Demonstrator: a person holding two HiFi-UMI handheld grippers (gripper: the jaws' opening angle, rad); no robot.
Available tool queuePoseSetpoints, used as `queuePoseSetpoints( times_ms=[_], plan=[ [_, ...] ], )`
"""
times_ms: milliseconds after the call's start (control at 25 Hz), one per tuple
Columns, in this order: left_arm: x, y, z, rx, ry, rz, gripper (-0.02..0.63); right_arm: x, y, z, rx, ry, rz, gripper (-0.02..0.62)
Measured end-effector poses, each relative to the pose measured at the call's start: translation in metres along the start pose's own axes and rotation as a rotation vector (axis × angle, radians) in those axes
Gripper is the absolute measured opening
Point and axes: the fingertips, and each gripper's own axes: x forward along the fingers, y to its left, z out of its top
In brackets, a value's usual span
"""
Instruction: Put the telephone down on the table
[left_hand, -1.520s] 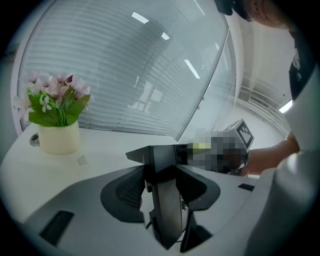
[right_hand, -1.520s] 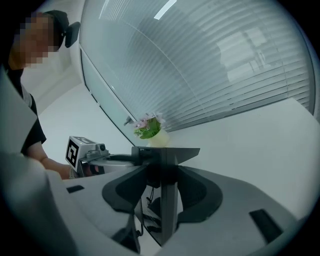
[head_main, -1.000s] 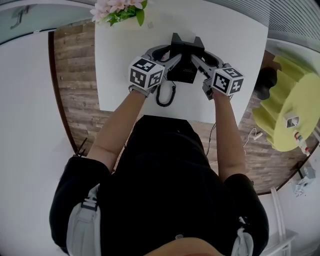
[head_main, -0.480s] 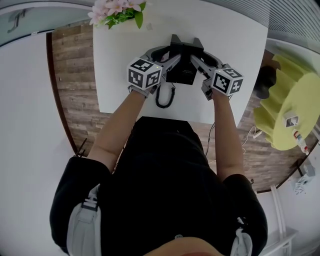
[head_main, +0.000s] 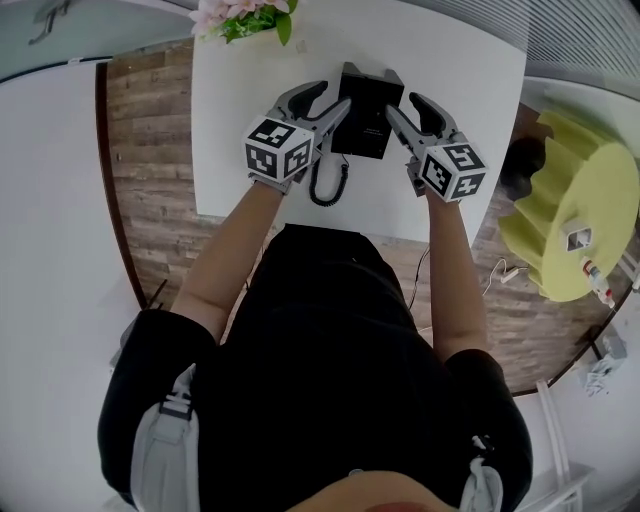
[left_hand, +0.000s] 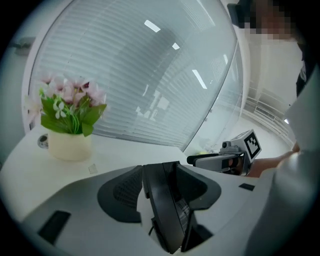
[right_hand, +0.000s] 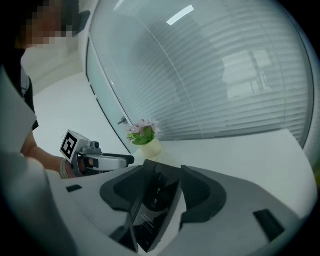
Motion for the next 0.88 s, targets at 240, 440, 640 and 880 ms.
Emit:
queuePoseSetpoints(
  times_ms=[240,440,640,880],
  plan=[
    [-0.046,-0.06,0.044,0.229,-0.132,0.022,0.21,-0.049,0.055,0.044,-0.15,-0.165,0.044,0.228],
    [-0.089,-0.114,0.073,0.282,-0.237,-0.007,0.207,-0.104,0.11,0.069,-0.238,-0.316,0.109,0.172],
    [-0.13,-0.162,0.09,0.37,-0.325,0.014,0.087,-0.155,0.153,0.085,-0.308,-0.399,0.119,0.068],
    [-0.165,-0.205,0.094,0.407,-0.385,0.018,0.011,-0.194,0.197,0.097,-0.371,-0.448,0.157,0.038]
  ],
)
